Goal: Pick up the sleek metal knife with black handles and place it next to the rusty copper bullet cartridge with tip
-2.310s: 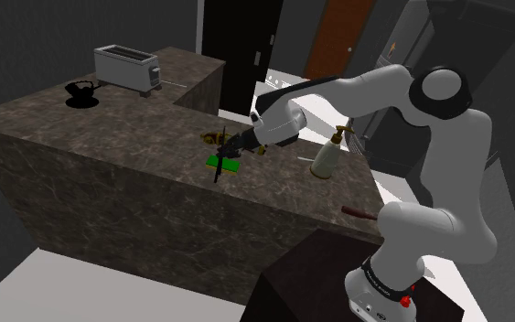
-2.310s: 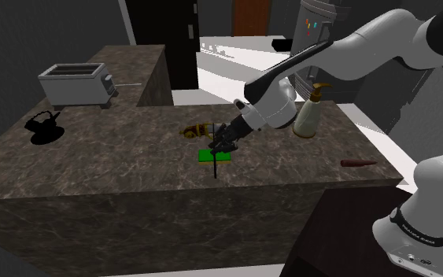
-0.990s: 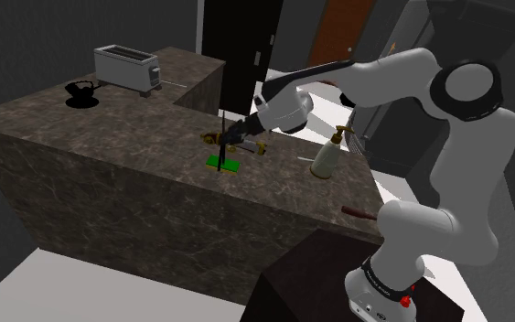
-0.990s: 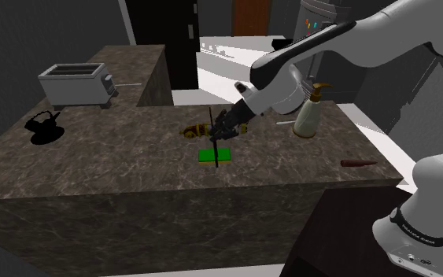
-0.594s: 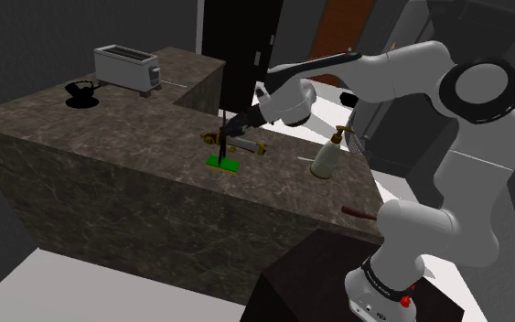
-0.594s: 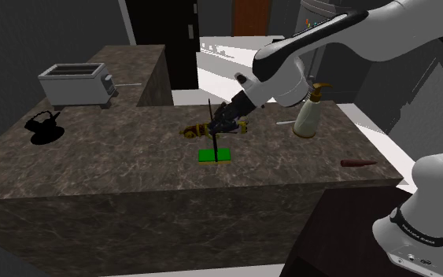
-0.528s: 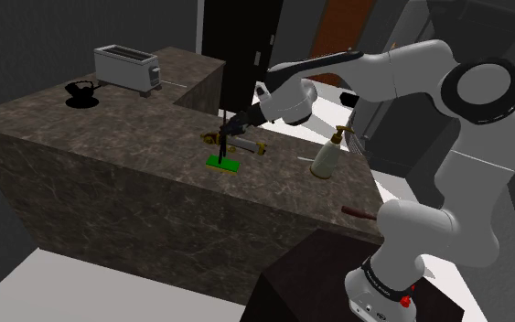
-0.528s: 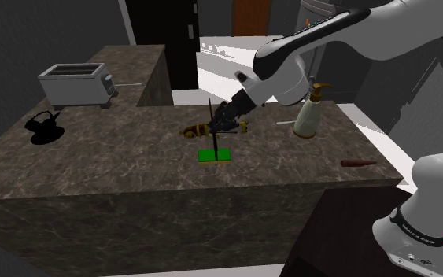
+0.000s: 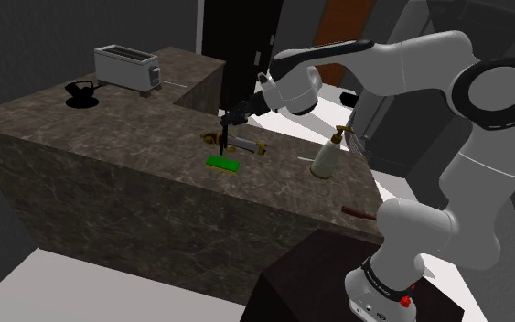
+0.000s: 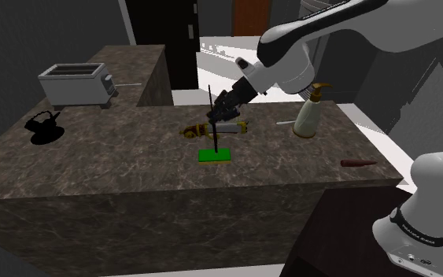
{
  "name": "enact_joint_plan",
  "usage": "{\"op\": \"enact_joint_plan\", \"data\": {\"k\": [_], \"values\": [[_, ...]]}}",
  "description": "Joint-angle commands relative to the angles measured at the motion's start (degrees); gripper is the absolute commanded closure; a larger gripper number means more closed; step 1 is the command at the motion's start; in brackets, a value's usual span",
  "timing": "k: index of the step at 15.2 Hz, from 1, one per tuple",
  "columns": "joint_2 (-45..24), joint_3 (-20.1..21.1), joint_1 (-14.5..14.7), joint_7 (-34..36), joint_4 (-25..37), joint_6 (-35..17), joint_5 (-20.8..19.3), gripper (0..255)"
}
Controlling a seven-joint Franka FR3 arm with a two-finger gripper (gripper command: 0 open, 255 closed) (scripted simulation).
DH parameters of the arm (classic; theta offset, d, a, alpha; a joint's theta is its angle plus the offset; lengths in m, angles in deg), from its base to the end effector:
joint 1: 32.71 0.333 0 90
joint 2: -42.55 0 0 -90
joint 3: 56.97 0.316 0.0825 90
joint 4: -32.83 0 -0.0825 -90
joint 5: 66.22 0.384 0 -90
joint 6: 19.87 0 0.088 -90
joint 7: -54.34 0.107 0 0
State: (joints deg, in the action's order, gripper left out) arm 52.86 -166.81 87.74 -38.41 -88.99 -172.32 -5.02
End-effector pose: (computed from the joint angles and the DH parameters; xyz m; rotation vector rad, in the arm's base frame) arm 0.5789 0.0652 0.4157 -2.2833 -1.0727 -1.1029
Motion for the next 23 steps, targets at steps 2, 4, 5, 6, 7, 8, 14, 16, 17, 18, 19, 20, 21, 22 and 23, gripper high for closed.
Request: {"op": "enact_joint_plan", "data": {"k": [2,4,5,6,7,8,14,16,17,18,19,20,21,22,23], "values": [[-2.99,0.65,-1.52,1.45,0.71,2.85,0.62,255],[-4.85,0.82,-2.37,2.35,1.31,4.75,1.01,255],[-5.78,0.88,-2.77,2.78,1.63,5.71,1.21,255],[-6.71,0.89,-3.15,3.21,1.97,6.68,1.43,255],[-7.63,0.86,-3.49,3.63,2.31,7.65,1.64,255],[-8.54,0.79,-3.81,4.05,2.66,8.62,1.85,255],[-13.43,-0.46,-4.92,6.68,5.00,14.19,2.77,255],[-14.77,-1.03,-5.11,7.62,5.84,15.88,2.88,255],[-15.38,-1.35,-5.15,8.11,6.28,16.68,2.88,255],[-15.96,-1.66,-5.20,8.60,6.73,17.47,2.87,255],[-16.50,-1.95,-5.26,9.09,7.19,18.23,2.83,255],[-17.00,-2.25,-5.30,9.59,7.65,18.97,2.76,255],[-17.47,-2.56,-5.34,10.10,8.13,19.69,2.68,255],[-17.90,-2.85,-5.37,10.62,8.61,20.38,2.57,255],[-18.30,-3.13,-5.40,11.13,9.11,21.06,2.44,255]]}}
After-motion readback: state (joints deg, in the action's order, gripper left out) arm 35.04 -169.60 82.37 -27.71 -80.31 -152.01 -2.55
